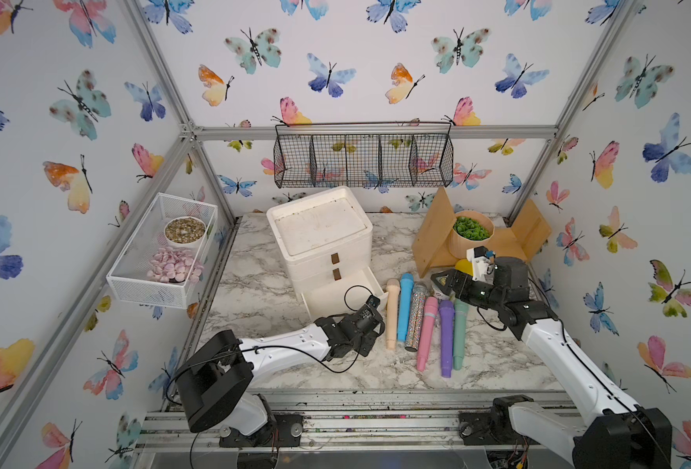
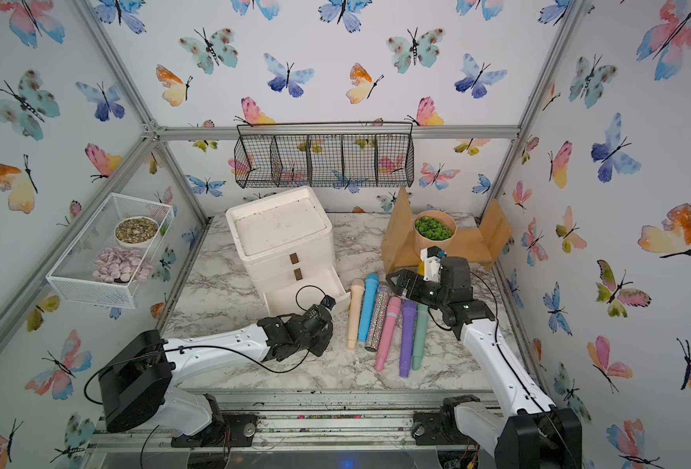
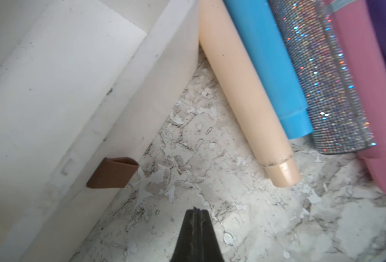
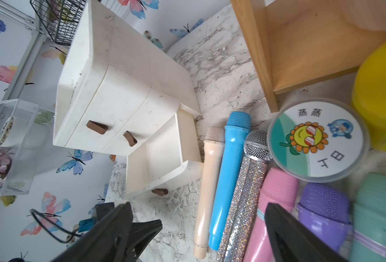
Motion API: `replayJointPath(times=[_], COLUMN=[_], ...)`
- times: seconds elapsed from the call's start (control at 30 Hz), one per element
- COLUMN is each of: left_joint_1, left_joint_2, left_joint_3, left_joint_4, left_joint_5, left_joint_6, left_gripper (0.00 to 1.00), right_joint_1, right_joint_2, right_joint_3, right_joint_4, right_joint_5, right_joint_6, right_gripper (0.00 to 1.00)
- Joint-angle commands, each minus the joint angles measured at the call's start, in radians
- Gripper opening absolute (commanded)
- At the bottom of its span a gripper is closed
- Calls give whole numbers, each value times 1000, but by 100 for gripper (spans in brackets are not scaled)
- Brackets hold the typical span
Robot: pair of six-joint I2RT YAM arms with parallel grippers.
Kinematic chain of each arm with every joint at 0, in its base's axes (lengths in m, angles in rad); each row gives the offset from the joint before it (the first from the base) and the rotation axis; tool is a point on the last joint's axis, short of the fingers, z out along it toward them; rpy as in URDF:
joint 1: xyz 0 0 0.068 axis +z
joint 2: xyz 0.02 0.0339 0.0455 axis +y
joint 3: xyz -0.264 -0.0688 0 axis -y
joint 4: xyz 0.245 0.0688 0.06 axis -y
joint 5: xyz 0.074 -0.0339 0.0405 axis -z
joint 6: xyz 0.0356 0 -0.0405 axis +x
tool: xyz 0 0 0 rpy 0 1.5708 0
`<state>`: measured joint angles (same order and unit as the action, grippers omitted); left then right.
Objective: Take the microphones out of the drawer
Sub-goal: Close the drawer in the storage box.
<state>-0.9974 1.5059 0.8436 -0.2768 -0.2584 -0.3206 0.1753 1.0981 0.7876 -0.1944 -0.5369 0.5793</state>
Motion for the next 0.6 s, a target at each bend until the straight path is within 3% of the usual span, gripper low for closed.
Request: replayJointPath(times=[0.0, 0.57], left_joint_1=[-7, -11], left_joint_2=[63, 280], left_joint_3=[36, 193], left_joint_4=[-32, -111], left_joint_5=[-146, -449], left_joint_6=[-54, -107], left_gripper=[0, 0], right_joint_1=[-1, 0], right_joint_2=[-13, -21], right_joint_3=[-7, -36], right_joint_4=[74, 90], right_joint_5=[-75, -84], right_joint_6=[39, 39], right_gripper=[98, 98])
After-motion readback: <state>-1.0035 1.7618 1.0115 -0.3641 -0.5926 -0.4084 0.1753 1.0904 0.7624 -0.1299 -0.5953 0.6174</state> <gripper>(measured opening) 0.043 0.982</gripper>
